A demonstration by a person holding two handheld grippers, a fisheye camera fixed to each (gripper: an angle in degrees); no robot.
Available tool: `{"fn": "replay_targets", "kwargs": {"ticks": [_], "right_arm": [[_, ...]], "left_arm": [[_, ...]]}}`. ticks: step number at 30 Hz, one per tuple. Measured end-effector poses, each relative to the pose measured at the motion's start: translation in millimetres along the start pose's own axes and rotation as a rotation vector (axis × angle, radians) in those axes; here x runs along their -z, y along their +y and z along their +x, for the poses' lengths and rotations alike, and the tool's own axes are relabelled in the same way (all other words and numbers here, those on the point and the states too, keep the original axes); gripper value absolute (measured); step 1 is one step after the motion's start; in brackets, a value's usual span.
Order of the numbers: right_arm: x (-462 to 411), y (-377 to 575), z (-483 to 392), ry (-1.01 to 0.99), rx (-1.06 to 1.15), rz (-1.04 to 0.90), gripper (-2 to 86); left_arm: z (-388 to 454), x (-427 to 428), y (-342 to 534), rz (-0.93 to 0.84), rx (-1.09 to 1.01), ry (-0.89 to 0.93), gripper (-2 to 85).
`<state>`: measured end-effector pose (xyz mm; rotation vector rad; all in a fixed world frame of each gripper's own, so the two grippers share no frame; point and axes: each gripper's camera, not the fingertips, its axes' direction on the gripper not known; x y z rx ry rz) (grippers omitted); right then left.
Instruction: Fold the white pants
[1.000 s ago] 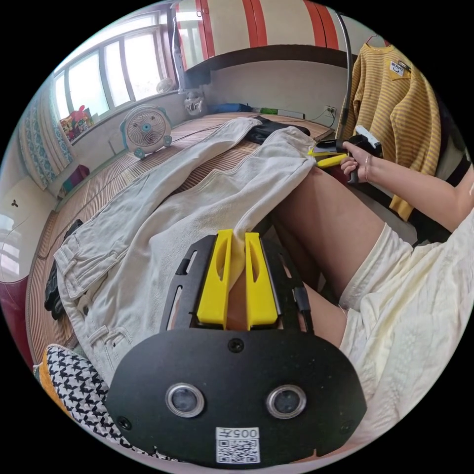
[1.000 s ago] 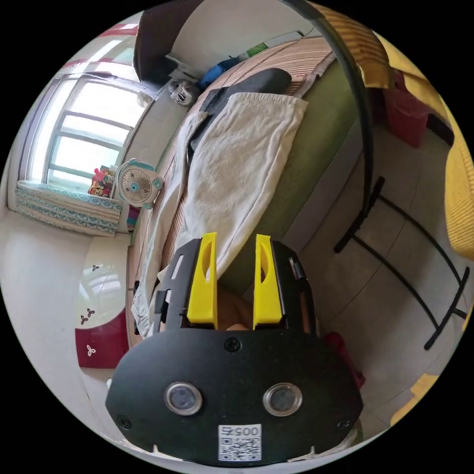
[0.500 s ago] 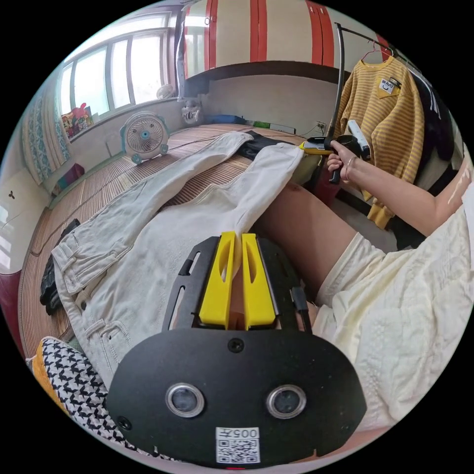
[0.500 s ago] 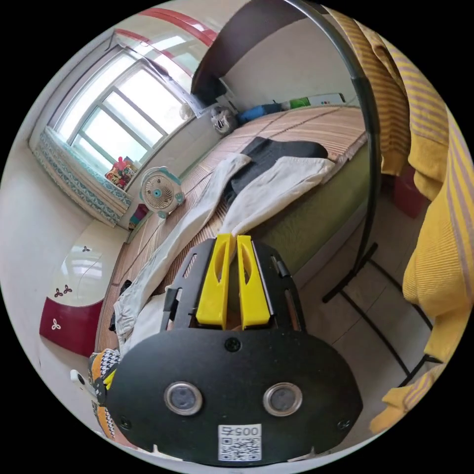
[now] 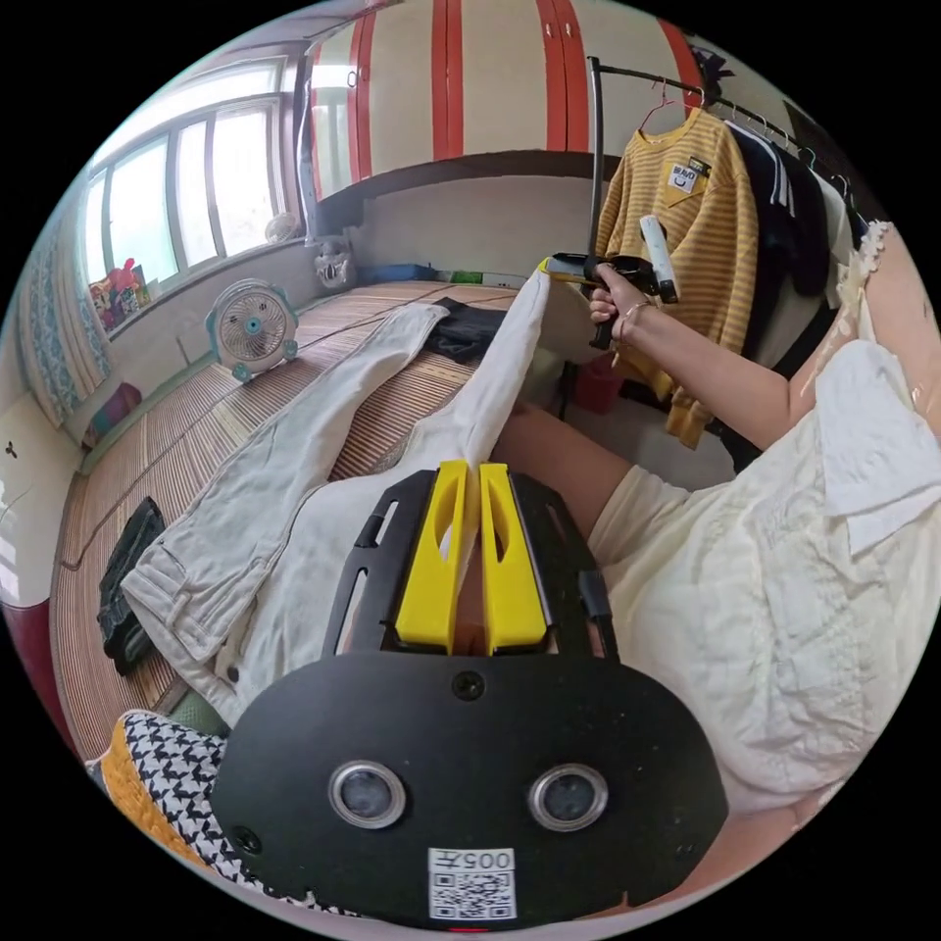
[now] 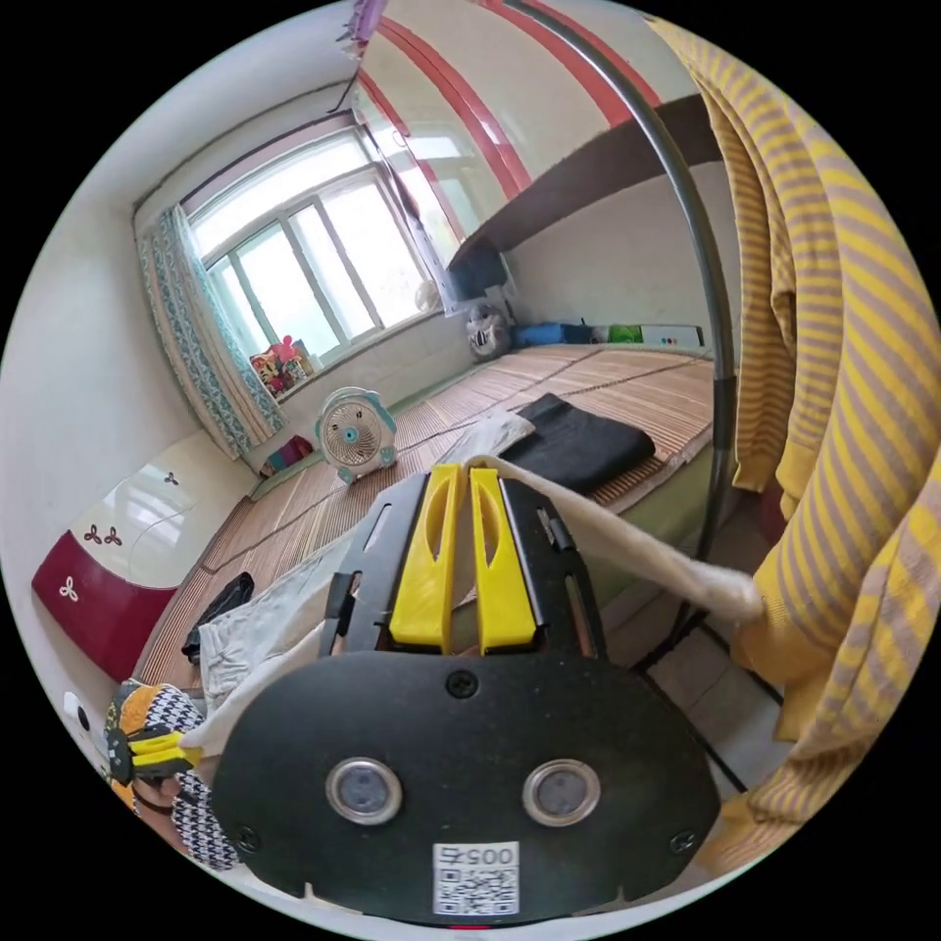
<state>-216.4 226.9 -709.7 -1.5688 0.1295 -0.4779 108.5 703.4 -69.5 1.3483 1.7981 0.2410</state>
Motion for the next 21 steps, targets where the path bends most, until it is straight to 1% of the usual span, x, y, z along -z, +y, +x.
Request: {"fn": "replay_targets", "kwargs": {"ticks": [7, 12, 21], "right_arm": [[51, 10, -34, 0.036, 0.076, 0.136, -1.2], [81, 20, -62, 0.065, 0.120, 0.239, -1.2], [78, 33, -91, 0.126, 0.154, 0.229, -1.1]], "left_arm": [[2, 28, -13, 0.070, -0.066, 0.122, 2.1], [3, 40, -21, 0.096, -0.111, 0.151, 2.2], [-24, 33, -31, 0.151, -0.089, 0.116, 2.4]]}}
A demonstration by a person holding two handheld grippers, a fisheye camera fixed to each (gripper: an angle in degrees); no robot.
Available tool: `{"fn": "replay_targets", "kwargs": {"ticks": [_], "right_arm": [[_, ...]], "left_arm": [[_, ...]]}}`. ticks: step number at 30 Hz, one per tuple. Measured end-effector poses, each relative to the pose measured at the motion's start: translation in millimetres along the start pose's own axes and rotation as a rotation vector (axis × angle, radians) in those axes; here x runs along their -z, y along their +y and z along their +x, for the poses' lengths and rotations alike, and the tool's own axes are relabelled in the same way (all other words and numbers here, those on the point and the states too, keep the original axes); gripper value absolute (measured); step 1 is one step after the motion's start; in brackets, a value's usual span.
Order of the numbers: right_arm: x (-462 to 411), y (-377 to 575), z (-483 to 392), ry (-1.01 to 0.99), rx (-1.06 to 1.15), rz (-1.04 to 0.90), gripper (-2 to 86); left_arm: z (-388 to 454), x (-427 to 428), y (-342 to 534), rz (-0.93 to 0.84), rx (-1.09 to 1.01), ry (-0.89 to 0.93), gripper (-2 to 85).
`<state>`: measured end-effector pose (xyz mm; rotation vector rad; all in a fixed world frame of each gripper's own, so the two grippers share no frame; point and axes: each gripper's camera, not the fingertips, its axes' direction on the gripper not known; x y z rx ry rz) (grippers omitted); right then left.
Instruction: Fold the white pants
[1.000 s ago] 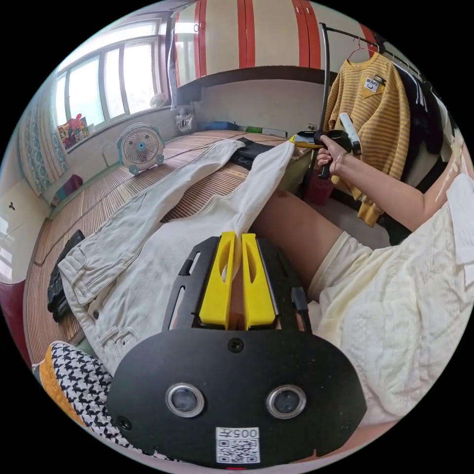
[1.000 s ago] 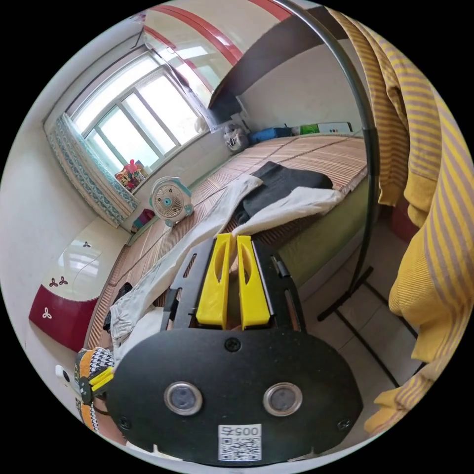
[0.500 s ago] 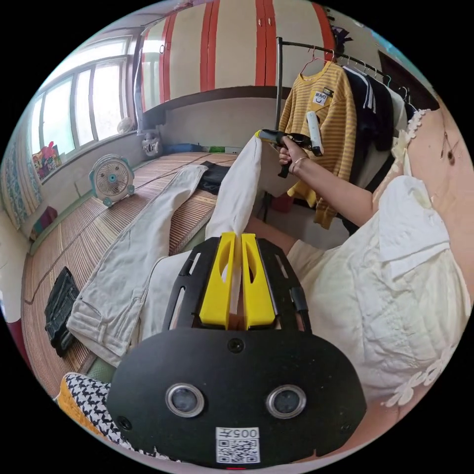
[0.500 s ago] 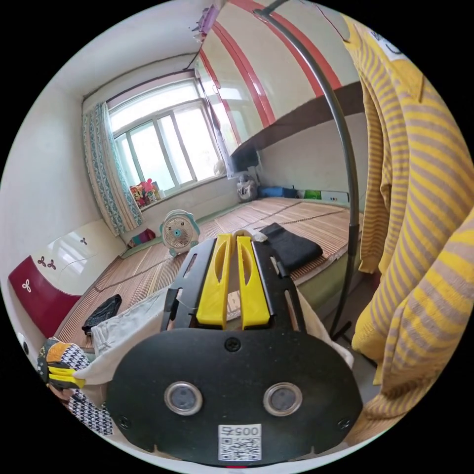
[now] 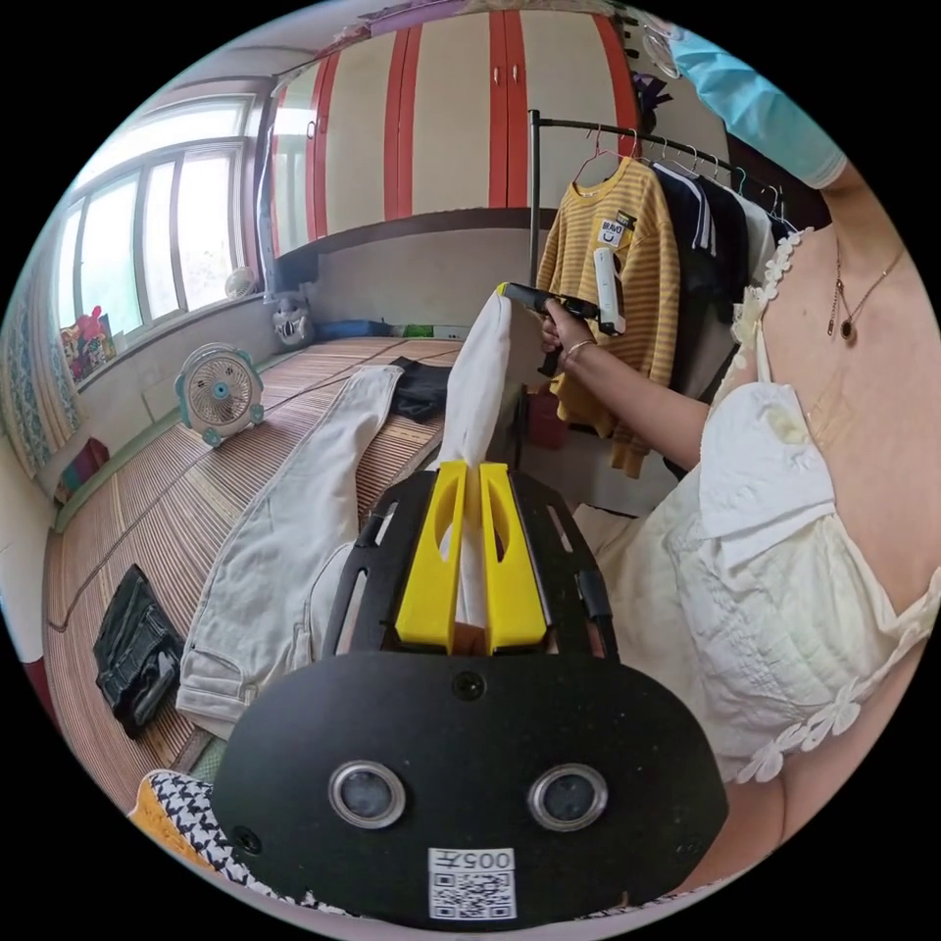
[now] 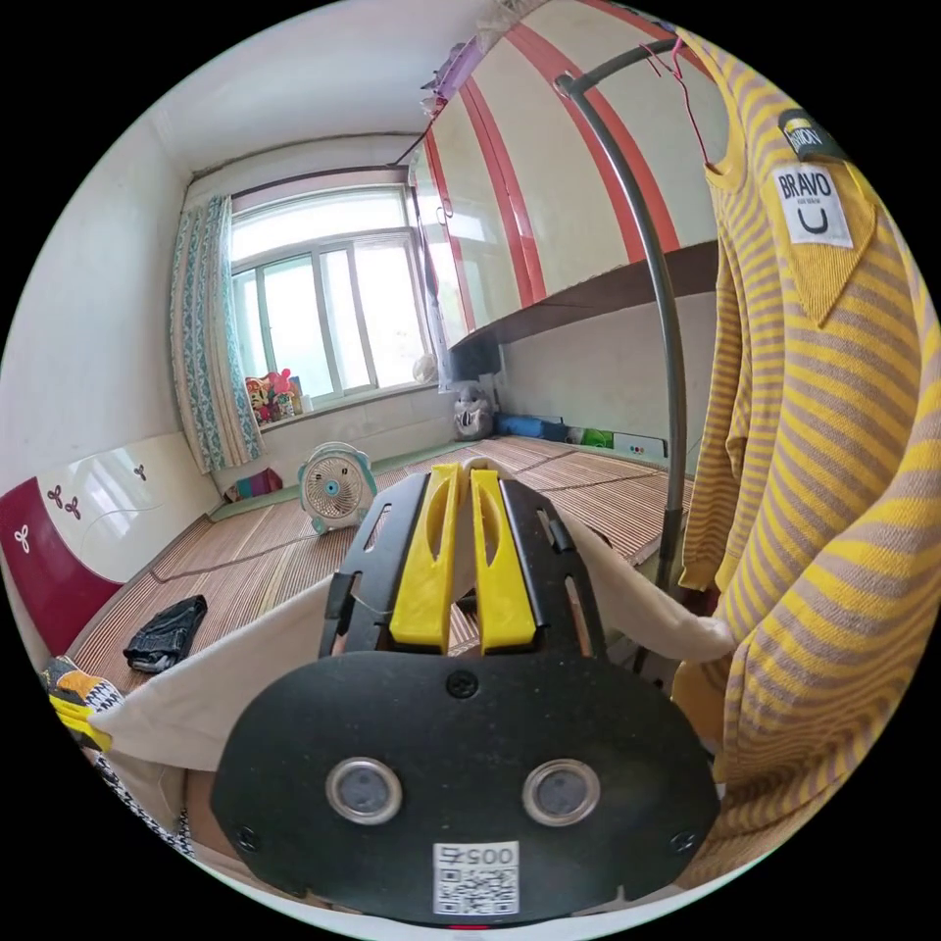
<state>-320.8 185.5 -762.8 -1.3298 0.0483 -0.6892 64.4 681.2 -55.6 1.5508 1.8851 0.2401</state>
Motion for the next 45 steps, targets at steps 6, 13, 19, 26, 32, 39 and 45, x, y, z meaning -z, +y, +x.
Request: {"fn": "replay_targets", "kwargs": {"ticks": [6, 13, 19, 26, 32, 39, 45], "right_arm": [[-3, -2, -20, 0.008, 0.037, 0.011, -1.1], [-26, -24, -52, -0.005, 0.081, 0.034, -1.1], [-107, -59, -107, -0.029, 0.228, -0.034, -1.1], [-367, -79, -217, 0.067, 0.467, -0.505, 1.6], [-407, -26, -239, -0.034, 0.455, -0.640, 8.0], [-363, 41, -189, -0.050, 0.594, -0.669, 8.9], [-367, 6, -109, 0.039, 0.495, -0.678, 8.8]], "left_arm": [[-34, -2, -18, 0.015, -0.040, -0.053, 2.6], [-108, -20, -46, 0.040, -0.057, -0.096, 2.7], [-204, -65, -72, -0.036, -0.030, -0.131, 3.2], [-373, -189, -95, -0.325, 0.130, -0.141, 4.9], [-414, -183, -83, -0.194, 0.357, -0.307, -0.1], [-365, -245, -59, -0.142, 0.438, -0.290, 0.2], [-342, -335, -73, 0.023, 0.597, -0.122, 5.1]]}}
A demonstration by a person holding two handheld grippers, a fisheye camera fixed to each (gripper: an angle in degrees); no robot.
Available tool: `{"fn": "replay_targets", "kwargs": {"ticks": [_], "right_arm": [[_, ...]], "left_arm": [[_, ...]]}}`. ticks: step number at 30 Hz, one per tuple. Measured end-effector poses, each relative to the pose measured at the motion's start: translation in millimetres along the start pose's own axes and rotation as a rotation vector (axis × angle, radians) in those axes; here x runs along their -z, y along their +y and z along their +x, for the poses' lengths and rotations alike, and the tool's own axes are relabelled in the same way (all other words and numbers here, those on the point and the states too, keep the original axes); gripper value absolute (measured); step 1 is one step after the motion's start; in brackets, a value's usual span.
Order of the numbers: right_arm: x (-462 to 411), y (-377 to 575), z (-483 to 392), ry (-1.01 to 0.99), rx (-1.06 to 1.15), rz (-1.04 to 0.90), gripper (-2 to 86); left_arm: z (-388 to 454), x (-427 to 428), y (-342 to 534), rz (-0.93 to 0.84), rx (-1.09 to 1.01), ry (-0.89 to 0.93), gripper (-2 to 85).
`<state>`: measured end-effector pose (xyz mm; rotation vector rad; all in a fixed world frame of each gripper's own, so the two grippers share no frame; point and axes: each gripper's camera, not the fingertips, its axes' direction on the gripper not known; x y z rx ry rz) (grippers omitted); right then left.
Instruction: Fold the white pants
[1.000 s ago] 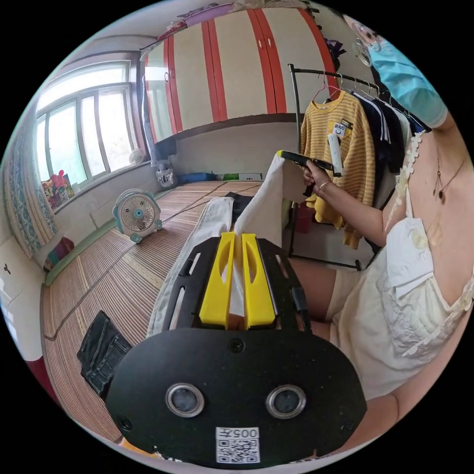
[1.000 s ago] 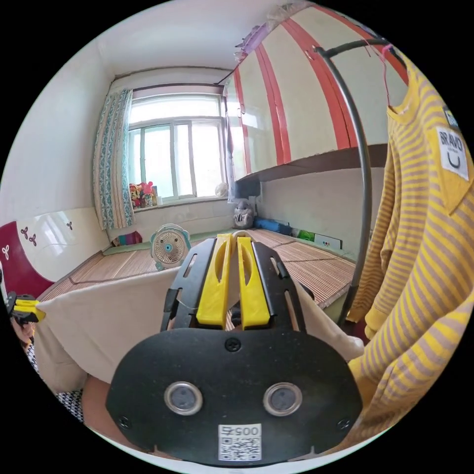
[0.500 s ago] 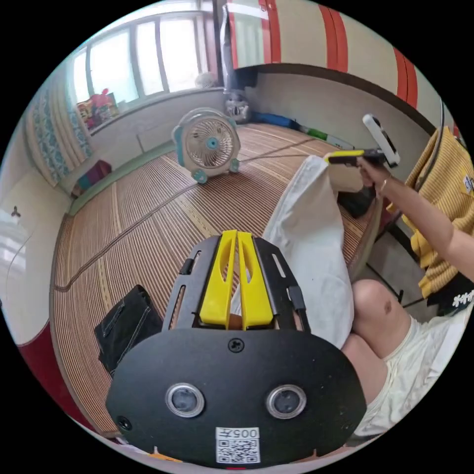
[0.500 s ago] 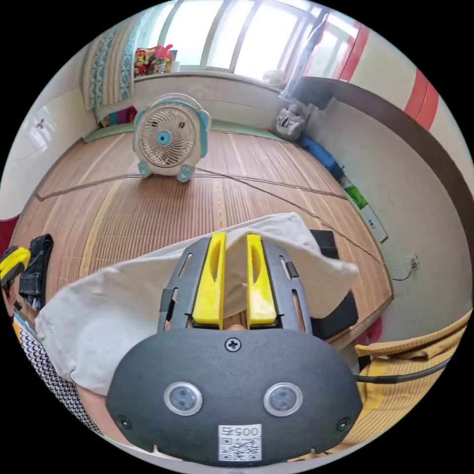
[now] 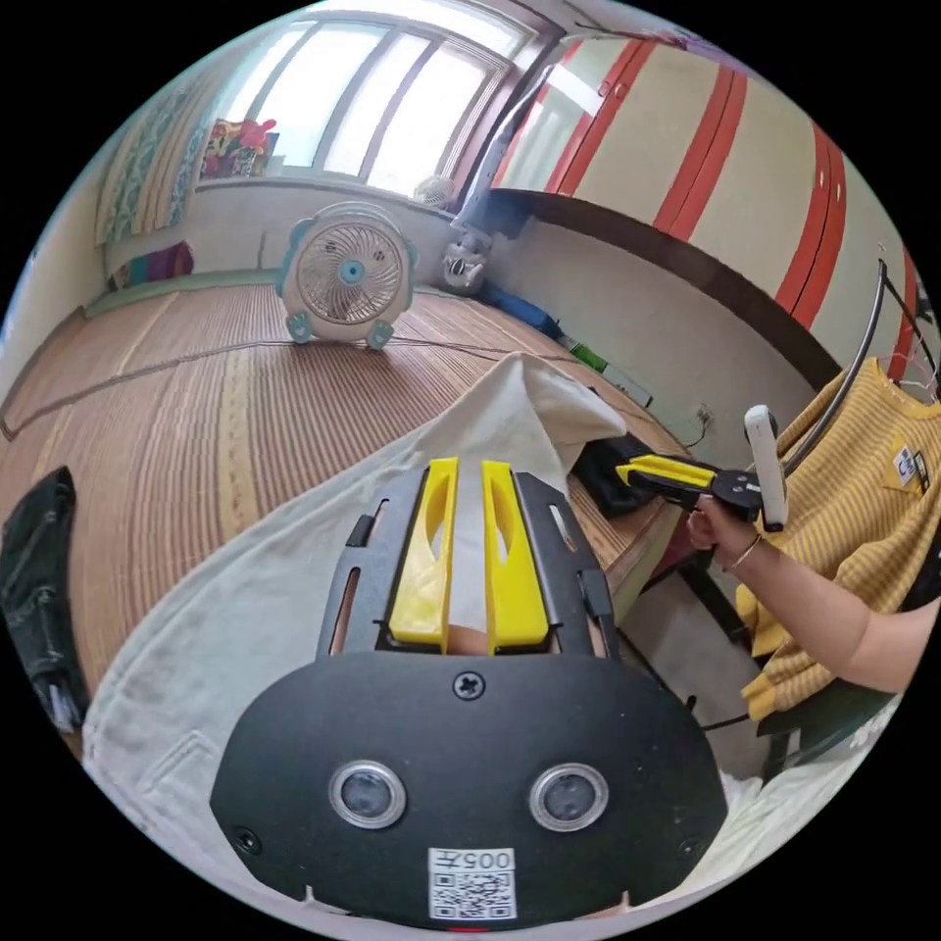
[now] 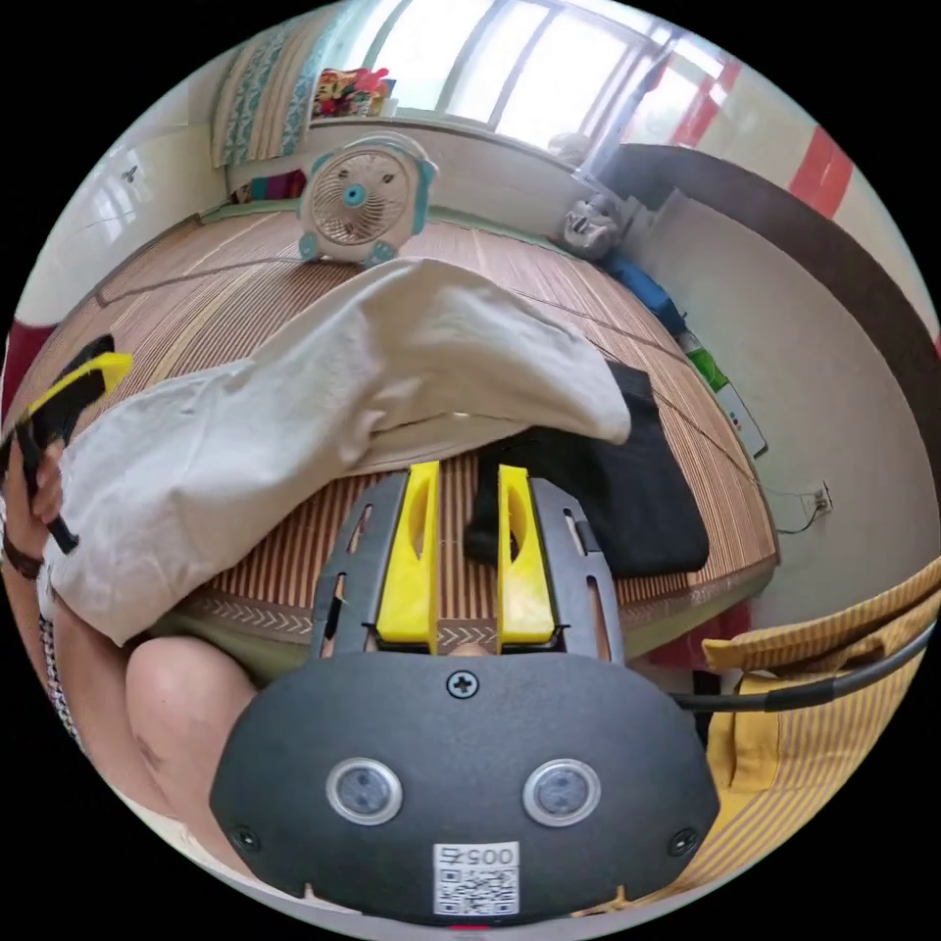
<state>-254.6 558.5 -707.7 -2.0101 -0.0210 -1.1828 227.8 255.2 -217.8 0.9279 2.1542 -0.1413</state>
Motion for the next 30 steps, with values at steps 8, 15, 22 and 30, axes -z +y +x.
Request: {"fn": "replay_targets", "kwargs": {"ticks": [8, 15, 22, 30], "right_arm": [[-29, -16, 134, -0.207, -0.318, -0.048, 13.1], [-76, -30, 205, -0.425, -0.602, 0.006, 12.3], [-30, -91, 192, -0.287, -0.447, 0.077, 0.1], [23, -171, 202, -0.159, -0.321, 0.171, -1.4]], "left_arm": [[-15, -70, 21, -0.076, 0.069, 0.079, 1.3], [-41, -72, 16, -0.073, 0.105, 0.058, -0.4], [-31, -62, 19, -0.038, 0.044, -0.001, -0.5], [-40, -51, 28, -0.009, 0.093, -0.052, -0.6]]}}
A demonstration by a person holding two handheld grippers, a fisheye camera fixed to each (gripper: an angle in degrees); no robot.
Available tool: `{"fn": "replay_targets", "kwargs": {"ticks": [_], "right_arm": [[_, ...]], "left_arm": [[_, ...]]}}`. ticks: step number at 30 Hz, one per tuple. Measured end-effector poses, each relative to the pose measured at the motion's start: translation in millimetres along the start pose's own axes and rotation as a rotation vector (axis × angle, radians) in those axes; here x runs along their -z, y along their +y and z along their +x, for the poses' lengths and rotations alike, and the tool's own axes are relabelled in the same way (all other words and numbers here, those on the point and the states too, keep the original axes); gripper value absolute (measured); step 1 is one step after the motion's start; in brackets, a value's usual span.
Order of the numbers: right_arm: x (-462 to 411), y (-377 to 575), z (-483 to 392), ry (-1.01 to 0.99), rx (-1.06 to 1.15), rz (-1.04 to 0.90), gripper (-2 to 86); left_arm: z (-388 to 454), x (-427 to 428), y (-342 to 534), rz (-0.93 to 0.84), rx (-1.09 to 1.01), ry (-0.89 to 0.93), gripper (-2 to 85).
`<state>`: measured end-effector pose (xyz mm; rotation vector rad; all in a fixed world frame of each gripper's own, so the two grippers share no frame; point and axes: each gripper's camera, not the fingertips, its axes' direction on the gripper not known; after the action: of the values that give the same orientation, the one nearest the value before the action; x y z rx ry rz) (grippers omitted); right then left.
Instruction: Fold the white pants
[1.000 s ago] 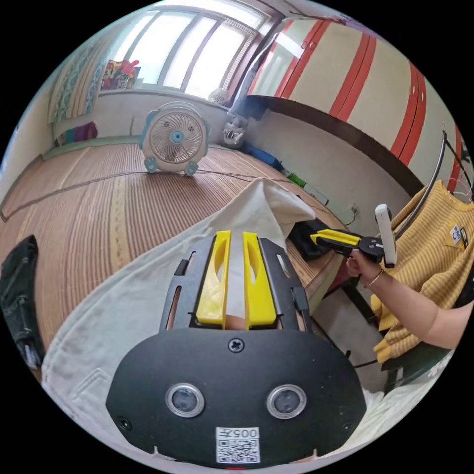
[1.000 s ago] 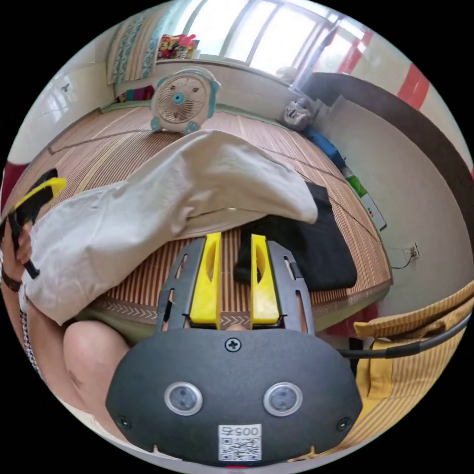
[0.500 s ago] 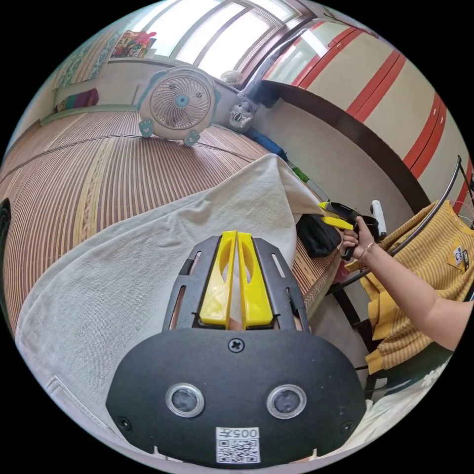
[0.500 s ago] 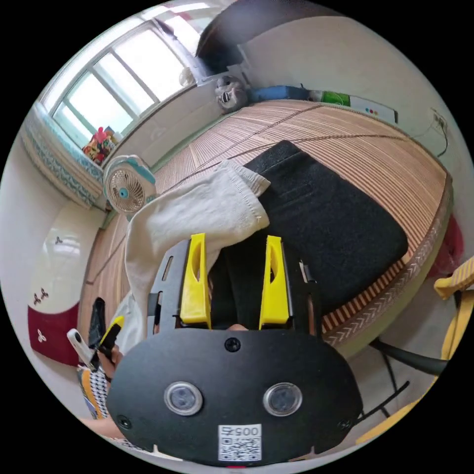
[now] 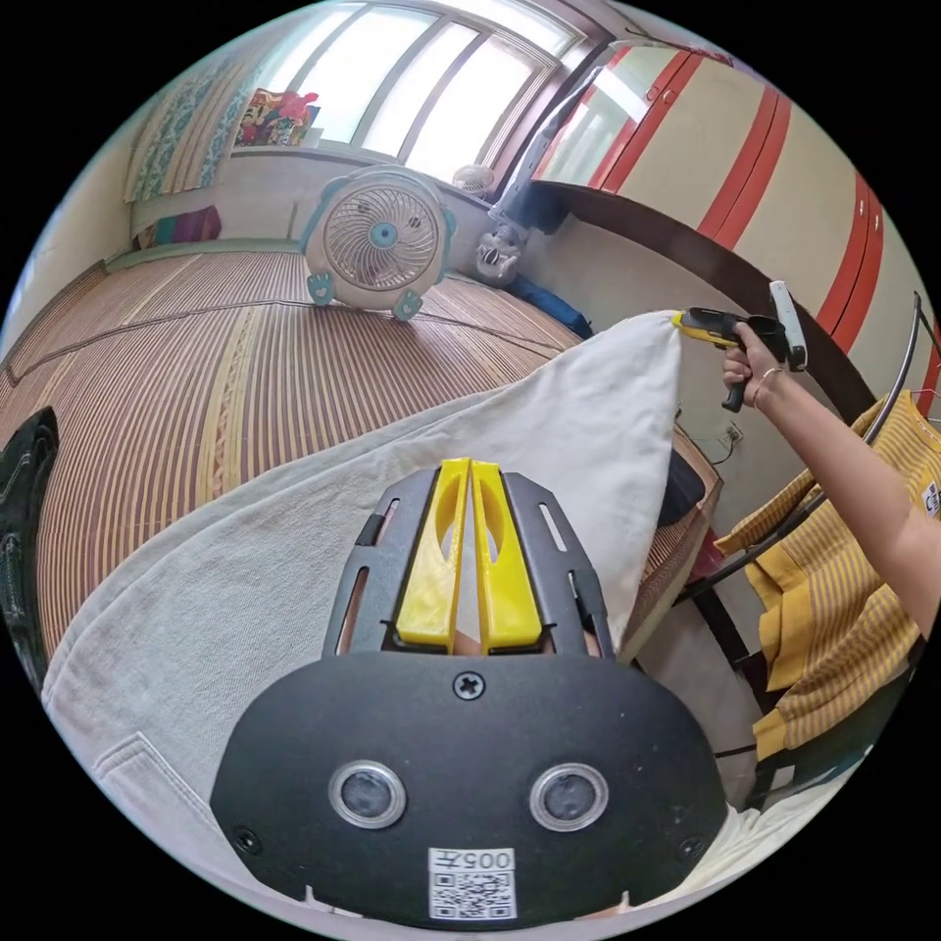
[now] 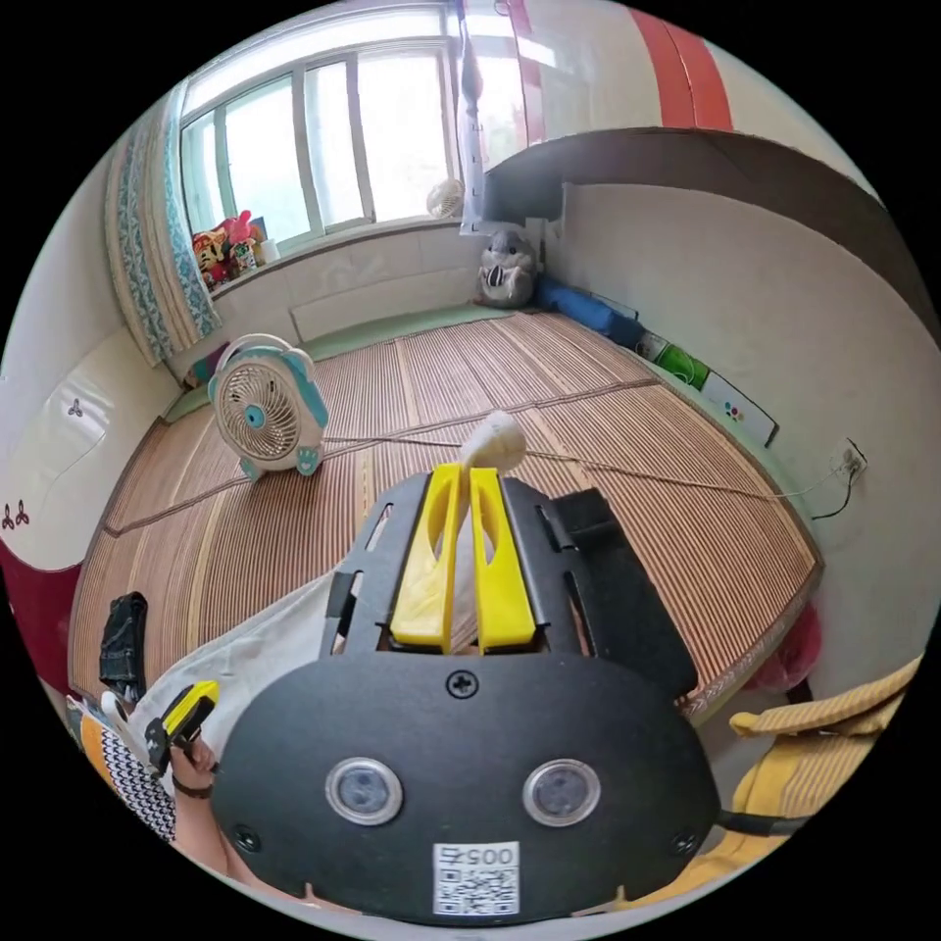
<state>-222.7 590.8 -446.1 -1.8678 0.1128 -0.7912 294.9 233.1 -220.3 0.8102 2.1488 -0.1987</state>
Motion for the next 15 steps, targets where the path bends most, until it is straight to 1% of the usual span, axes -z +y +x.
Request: {"fn": "replay_targets", "kwargs": {"ticks": [3, 7, 10, 12, 15], "right_arm": [[-12, 2, 13, -0.042, -0.071, -0.024, -1.6], [-17, 5, -2, 0.020, -0.010, -0.054, -1.5], [8, -2, -26, -0.081, 0.074, 0.024, -1.3], [43, -11, -43, -0.161, 0.153, 0.119, -1.3], [77, -20, -44, -0.232, 0.233, 0.238, -1.3]], "left_arm": [[-3, 3, 4, 0.002, 0.022, -0.009, -0.6], [-7, 8, 9, 0.013, 0.051, -0.019, -0.6], [-4, 13, 12, 0.019, 0.044, -0.030, -0.6], [-1, 16, 15, 0.025, 0.041, -0.047, -0.6], [3, 24, 21, 0.046, 0.043, -0.073, -0.6]]}}
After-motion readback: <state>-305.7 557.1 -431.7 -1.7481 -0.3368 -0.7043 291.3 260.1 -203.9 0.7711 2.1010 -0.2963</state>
